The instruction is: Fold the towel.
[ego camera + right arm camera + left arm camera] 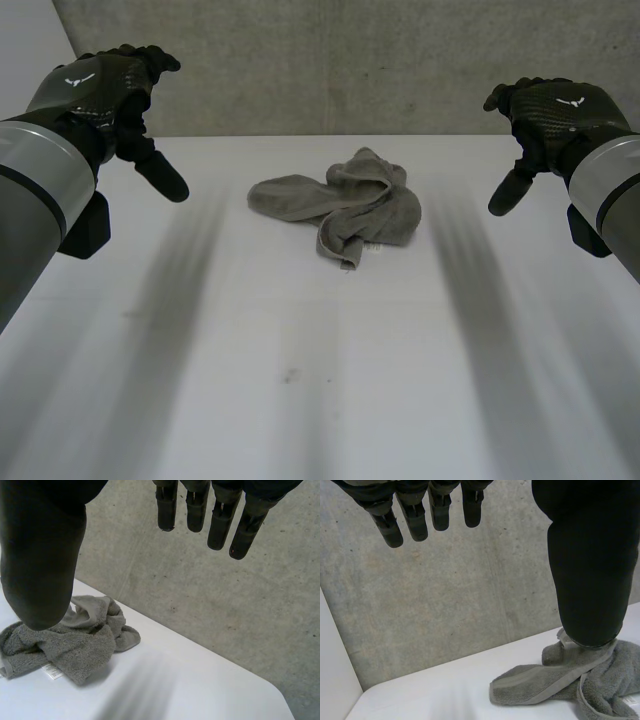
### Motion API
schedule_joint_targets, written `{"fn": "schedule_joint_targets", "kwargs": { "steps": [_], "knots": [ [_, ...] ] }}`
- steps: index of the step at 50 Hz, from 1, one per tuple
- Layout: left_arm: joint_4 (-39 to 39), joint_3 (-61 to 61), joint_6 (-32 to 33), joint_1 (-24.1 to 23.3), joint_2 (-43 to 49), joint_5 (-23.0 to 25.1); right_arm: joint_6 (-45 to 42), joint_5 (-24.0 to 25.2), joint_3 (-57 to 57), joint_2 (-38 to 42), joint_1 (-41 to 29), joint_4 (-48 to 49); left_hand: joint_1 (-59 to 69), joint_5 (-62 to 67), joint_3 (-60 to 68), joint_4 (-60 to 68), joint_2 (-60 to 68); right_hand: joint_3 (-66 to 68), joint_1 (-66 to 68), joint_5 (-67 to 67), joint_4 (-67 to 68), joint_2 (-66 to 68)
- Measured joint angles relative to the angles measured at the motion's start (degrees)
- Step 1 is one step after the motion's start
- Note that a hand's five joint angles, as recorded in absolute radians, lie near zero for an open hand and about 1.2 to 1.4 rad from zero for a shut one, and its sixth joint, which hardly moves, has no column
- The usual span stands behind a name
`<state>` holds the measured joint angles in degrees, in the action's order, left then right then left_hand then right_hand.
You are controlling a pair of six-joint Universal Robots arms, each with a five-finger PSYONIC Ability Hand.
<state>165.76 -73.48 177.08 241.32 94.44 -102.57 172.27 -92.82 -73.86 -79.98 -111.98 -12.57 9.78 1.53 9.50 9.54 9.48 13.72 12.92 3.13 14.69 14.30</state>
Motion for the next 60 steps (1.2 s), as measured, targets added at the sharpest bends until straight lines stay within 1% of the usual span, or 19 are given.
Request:
{"fn": "schedule_joint_targets", "kwargs": {
  "steps": [10,15,18,23,26,32,36,38,41,45,49,54,60],
  "knots": [
    [0.9,-0.3,0.0,-0.1,1.1,0.0,-0.1,0.8,-0.3,0.2,0.1,0.1,0.0,0.0,0.0,0.0,0.0,0.0,0.0,0.0,0.0,0.0],
    [3.8,-1.0,0.2,-0.2,3.0,0.1,-0.3,2.9,-0.2,0.6,0.4,-0.1,0.0,0.0,0.0,0.0,0.0,0.0,0.0,0.0,0.0,0.0],
    [7.1,-1.1,0.3,-0.4,5.7,1.1,-0.5,4.5,-0.2,0.9,0.7,-0.2,0.0,0.0,0.1,0.1,0.1,0.0,0.0,0.0,0.0,0.0],
    [14.5,1.4,0.4,-0.8,14.4,6.4,-0.8,6.1,-0.2,1.9,1.0,-0.1,0.2,0.0,0.4,0.2,0.4,0.0,0.0,0.0,0.0,0.0],
    [18.2,5.0,0.5,-1.0,21.5,11.4,-1.1,6.3,-0.2,3.1,1.0,0.0,0.2,0.0,0.4,0.3,0.5,0.0,0.0,0.0,0.0,0.0],
    [20.9,14.4,1.3,-1.2,34.6,19.3,-2.2,6.1,-0.3,5.0,1.0,0.0,0.2,0.0,0.4,0.3,0.5,0.0,0.0,0.0,0.0,0.0],
    [21.0,22.8,4.5,-1.2,44.2,21.8,-2.9,5.9,-0.3,6.2,1.0,0.1,0.2,0.0,0.5,0.3,0.6,0.0,0.0,0.0,0.0,0.0],
    [21.0,25.5,6.0,-1.2,46.9,22.1,-3.0,5.8,-0.3,6.5,1.0,0.1,0.2,0.0,0.5,0.3,0.6,0.0,0.0,0.0,0.0,0.0],
    [20.8,33.2,10.6,-1.2,54.2,22.3,-3.2,5.8,-0.3,7.1,1.0,0.1,0.4,0.0,0.9,0.9,0.9,0.0,0.0,0.0,0.0,0.0],
    [20.6,40.9,14.7,-1.2,60.8,22.2,-3.2,5.8,-0.2,7.7,1.1,0.2,1.7,0.0,2.1,2.0,2.1,0.0,0.0,0.0,0.0,0.0],
    [20.6,46.6,16.7,-1.2,65.4,22.2,-3.2,5.8,-0.2,8.2,1.4,0.2,5.8,4.2,6.1,6.1,6.1,0.0,0.0,0.0,0.0,0.0],
    [20.6,50.3,17.3,-1.2,68.1,22.3,-3.2,5.9,-0.2,8.8,1.8,0.2,9.5,7.8,9.8,9.7,9.8,0.0,0.0,0.0,0.0,0.0],
    [20.2,50.8,17.2,-1.2,68.0,22.2,-3.2,6.0,-0.2,9.3,1.9,0.2,10.0,8.4,10.4,10.3,10.4,0.0,0.0,0.0,0.0,0.0]
  ]
}}
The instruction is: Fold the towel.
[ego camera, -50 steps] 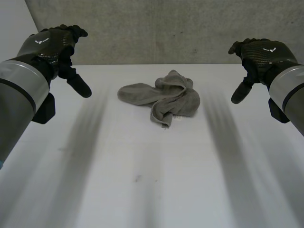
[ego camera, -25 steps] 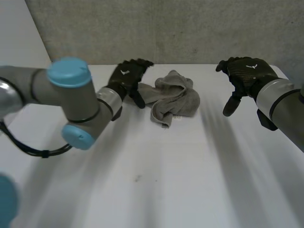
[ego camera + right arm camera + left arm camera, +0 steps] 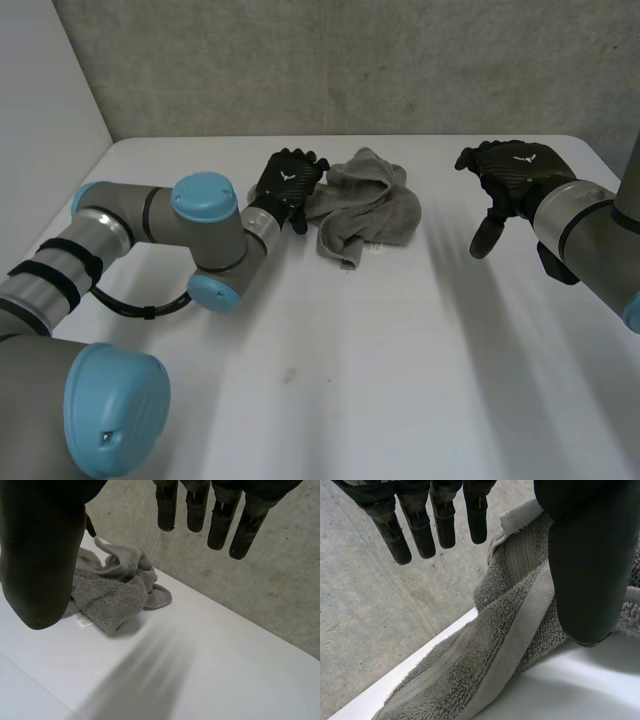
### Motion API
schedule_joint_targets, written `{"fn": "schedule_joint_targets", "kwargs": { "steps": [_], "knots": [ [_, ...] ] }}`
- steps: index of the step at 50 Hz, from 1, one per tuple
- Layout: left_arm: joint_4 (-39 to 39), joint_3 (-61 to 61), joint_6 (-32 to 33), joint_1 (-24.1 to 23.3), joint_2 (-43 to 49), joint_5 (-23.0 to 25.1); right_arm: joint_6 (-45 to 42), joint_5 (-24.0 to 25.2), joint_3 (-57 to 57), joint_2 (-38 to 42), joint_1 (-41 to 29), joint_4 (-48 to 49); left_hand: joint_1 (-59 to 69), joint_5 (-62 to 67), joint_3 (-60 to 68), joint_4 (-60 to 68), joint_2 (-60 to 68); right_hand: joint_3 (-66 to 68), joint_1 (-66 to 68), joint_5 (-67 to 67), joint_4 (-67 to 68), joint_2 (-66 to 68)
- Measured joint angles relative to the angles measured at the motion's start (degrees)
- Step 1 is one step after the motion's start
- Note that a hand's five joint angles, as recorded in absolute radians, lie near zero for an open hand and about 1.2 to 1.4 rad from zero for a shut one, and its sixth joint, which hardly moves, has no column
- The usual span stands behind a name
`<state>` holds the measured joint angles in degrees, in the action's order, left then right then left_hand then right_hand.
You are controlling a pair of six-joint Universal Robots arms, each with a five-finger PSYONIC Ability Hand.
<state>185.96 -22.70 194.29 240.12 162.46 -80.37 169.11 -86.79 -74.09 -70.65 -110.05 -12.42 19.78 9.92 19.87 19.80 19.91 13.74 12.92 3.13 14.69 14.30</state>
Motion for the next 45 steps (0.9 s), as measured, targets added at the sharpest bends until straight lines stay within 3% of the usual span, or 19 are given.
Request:
{"fn": "schedule_joint_targets", "kwargs": {
  "steps": [8,14,24,34,45],
  "knots": [
    [-7.5,-5.1,-1.3,0.1,-7.1,-0.7,0.1,0.3,0.2,1.0,-0.1,-0.2,-0.2,-0.4,-0.2,-0.1,-0.2,0.0,0.0,0.0,0.0,0.0],
    [-15.3,-15.8,-5.8,1.2,-19.4,-2.8,0.2,0.3,0.6,1.2,-0.1,-0.3,-5.6,-6.1,-5.9,-5.8,-6.0,0.0,0.0,0.0,0.0,0.0],
    [-16.5,-37.5,-12.7,2.7,-38.8,-7.3,0.0,0.1,2.6,5.9,-1.0,5.2,-9.2,-8.3,-9.5,-9.3,-9.6,0.0,0.0,0.0,0.0,0.0],
    [-10.5,-58.2,-13.1,2.2,-53.9,-9.6,0.9,-1.2,19.4,24.8,-4.2,9.8,-9.4,-8.4,-9.8,-9.7,-9.9,0.0,0.0,0.0,0.0,0.0],
    [-4.3,-73.8,-14.0,2.4,-66.6,-10.3,12.1,-1.1,42.5,43.6,-4.8,6.0,-9.4,-8.4,-9.8,-9.7,-9.9,0.0,0.0,0.0,0.0,0.0]
  ]
}}
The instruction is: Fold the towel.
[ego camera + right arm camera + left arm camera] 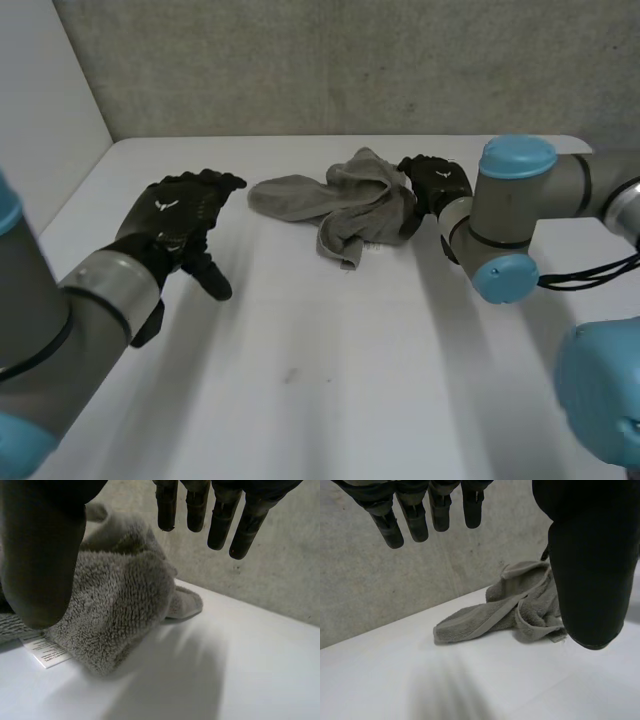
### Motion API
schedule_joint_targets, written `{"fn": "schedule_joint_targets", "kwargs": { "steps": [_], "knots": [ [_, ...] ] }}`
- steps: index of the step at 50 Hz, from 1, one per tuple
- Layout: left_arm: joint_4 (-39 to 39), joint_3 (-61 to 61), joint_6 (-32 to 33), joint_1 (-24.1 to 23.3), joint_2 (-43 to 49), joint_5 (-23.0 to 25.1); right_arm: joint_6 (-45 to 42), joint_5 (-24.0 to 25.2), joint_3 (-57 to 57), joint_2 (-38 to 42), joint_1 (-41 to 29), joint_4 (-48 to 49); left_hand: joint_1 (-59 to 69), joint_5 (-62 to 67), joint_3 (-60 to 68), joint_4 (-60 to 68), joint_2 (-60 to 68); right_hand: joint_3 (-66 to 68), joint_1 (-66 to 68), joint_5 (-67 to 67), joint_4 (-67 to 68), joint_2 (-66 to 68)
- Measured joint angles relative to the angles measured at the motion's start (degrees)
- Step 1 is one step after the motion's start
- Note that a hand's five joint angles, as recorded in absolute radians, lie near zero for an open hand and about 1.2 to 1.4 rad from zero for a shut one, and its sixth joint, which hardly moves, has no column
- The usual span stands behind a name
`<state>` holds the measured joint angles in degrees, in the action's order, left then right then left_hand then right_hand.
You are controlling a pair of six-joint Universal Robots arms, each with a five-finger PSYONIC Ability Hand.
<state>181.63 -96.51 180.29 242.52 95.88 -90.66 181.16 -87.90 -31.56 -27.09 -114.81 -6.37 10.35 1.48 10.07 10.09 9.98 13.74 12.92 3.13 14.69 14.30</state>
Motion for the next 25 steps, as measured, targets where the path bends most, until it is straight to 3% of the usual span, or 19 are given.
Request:
{"fn": "schedule_joint_targets", "kwargs": {
  "steps": [6,9,12,19,25],
  "knots": [
    [1.6,-5.6,-2.0,0.1,-4.5,0.2,1.9,0.3,9.0,6.4,0.1,-4.2,0.0,0.0,0.0,0.0,0.0,6.2,7.0,6.8,5.0,5.5],
    [2.8,-7.7,-2.6,0.1,-6.0,0.3,2.1,0.8,11.5,8.2,0.1,-5.7,0.0,0.0,0.0,0.0,0.0,24.3,25.2,25.6,23.3,24.0],
    [4.9,-9.2,-2.8,0.1,-6.7,0.3,2.1,1.8,12.5,8.6,0.1,-6.7,0.0,0.0,0.0,0.0,0.0,56.3,56.7,57.4,55.6,56.6],
    [7.1,-9.6,-2.6,0.4,-6.1,0.3,0.4,4.3,11.1,3.9,-0.6,-9.6,0.0,0.0,0.0,0.0,0.0,62.1,59.4,61.1,61.9,59.4],
    [7.4,-8.8,-2.1,1.6,-5.2,0.3,-12.8,7.2,2.9,-6.2,-1.2,-18.7,0.0,0.0,0.0,0.0,0.0,62.1,59.4,61.1,61.9,59.4]
  ]
}}
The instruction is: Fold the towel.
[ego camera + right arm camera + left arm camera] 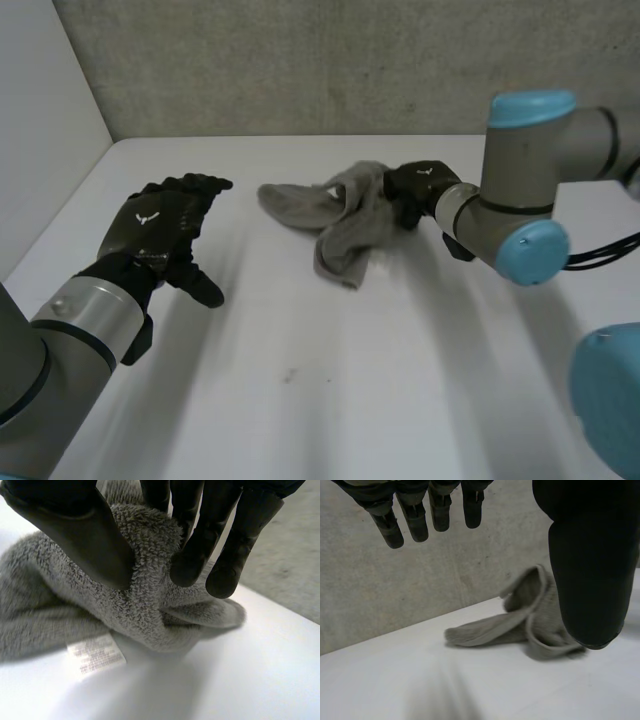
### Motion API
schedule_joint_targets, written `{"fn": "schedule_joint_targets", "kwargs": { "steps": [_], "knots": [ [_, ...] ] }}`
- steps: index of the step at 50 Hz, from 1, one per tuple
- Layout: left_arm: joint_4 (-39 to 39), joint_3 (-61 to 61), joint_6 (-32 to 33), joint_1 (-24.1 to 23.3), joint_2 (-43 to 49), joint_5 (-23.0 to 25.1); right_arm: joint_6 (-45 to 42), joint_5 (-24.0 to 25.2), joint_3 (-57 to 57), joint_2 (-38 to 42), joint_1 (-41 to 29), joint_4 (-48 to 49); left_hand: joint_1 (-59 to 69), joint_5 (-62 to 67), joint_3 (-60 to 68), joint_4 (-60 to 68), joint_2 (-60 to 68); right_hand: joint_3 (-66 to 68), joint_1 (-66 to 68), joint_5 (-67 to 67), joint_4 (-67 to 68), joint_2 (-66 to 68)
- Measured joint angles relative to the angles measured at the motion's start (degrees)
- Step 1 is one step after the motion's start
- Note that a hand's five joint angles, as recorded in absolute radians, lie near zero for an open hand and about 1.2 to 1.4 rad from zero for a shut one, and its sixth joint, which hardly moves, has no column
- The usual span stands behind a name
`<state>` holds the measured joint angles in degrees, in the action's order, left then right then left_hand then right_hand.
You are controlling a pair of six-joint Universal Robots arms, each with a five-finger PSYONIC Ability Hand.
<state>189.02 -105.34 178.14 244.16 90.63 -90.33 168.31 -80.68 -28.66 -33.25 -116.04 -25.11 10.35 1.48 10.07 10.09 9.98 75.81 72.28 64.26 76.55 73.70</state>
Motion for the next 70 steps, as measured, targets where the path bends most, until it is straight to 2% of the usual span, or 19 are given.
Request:
{"fn": "schedule_joint_targets", "kwargs": {
  "steps": [4,7,11,15,17,18,19,21,22,24,32,38,48,56,65,70],
  "knots": [
    [-0.1,0.6,0.1,1.1,0.2,0.1,-15.2,2.0,-12.0,-8.8,-0.2,-6.4,0.0,0.0,0.0,0.0,0.0,0.0,0.0,0.0,0.0,0.0],
    [-0.1,1.2,0.2,1.5,0.3,0.1,-24.1,3.5,-23.2,-15.7,-0.1,-7.4,0.0,0.0,0.0,0.0,0.0,0.0,0.0,0.0,0.0,0.0],
    [-0.2,2.3,0.2,1.4,0.9,0.3,-30.7,5.2,-35.7,-23.2,0.1,-5.1,0.0,0.0,0.1,0.1,0.1,0.0,0.0,0.0,0.0,0.3],
    [-0.2,4.5,0.0,0.6,2.4,0.5,-34.3,7.0,-49.0,-30.7,0.3,2.2,0.2,0.0,0.3,0.2,0.4,0.0,-0.1,0.0,0.0,0.2],
    [-0.2,5.8,-0.1,-0.3,3.5,0.5,-34.9,7.3,-52.7,-32.9,0.4,5.1,0.2,0.0,0.5,0.4,0.6,-11.9,-13.0,-12.2,-12.1,-11.7],
    [-0.2,6.9,-0.2,-1.1,4.4,0.5,-35.1,7.3,-55.0,-34.2,0.5,7.0,0.2,0.0,0.6,0.6,0.7,-22.5,-22.4,-23.1,-22.6,-22.6],
    [-0.2,7.4,-0.2,-1.4,4.7,0.5,-35.1,7.3,-56.0,-34.8,0.6,7.9,0.2,0.0,0.6,0.6,0.8,-27.4,-28.7,-28.2,-27.5,-28.9],
    [-0.3,9.9,-0.4,-3.4,6.9,0.4,-34.7,7.1,-59.3,-37.2,1.0,11.7,0.2,0.0,0.7,0.6,0.9,-51.1,-49.1,-52.7,-50.8,-51.1],
    [-0.4,11.3,-0.4,-4.5,8.0,0.4,-34.0,6.8,-60.5,-38.2,1.3,13.4,0.5,0.0,1.0,1.0,1.1,-57.8,-54.0,-58.6,-57.8,-56.5],
    [-0.6,13.8,-0.6,-6.4,10.2,0.3,-32.1,6.3,-61.9,-39.6,2.0,15.8,1.1,0.1,1.4,1.2,1.5,-61.9,-57.4,-61.2,-61.9,-59.5],
    [-3.4,26.7,-2.5,-13.9,20.9,0.2,-17.2,3.9,-66.1,-44.5,8.9,20.6,3.1,2.0,3.4,3.2,3.5,-62.3,-59.3,-61.2,-62.1,-59.7],
    [-8.3,38.1,-6.5,-17.2,30.2,0.2,-8.3,5.4,-70.4,-47.8,16.4,21.4,8.0,7.0,8.3,8.3,8.4,-62.3,-59.3,-61.2,-62.1,-59.7],
    [-14.8,55.9,-8.5,-17.9,44.5,-1.9,-7.6,11.0,-76.5,-48.5,21.6,22.1,19.8,18.6,20.0,20.0,20.1,-62.3,-59.3,-61.2,-62.1,-59.7],
    [-20.6,65.9,-8.6,-17.8,52.5,-3.9,-7.9,12.2,-78.6,-48.4,21.6,22.7,26.1,24.8,26.4,26.4,26.5,-62.3,-59.3,-61.2,-62.1,-59.7],
    [-24.7,68.7,-8.5,-17.8,56.3,-4.2,-6.9,11.5,-79.1,-48.0,21.1,23.4,27.5,26.2,27.7,27.7,27.8,-62.3,-59.3,-61.2,-62.1,-59.7],
    [-25.4,68.7,-8.1,-17.7,56.5,-5.0,-3.4,11.2,-79.0,-48.1,20.9,22.9,34.5,33.3,34.9,34.9,35.0,-62.3,-59.3,-61.2,-62.1,-59.7]
  ]
}}
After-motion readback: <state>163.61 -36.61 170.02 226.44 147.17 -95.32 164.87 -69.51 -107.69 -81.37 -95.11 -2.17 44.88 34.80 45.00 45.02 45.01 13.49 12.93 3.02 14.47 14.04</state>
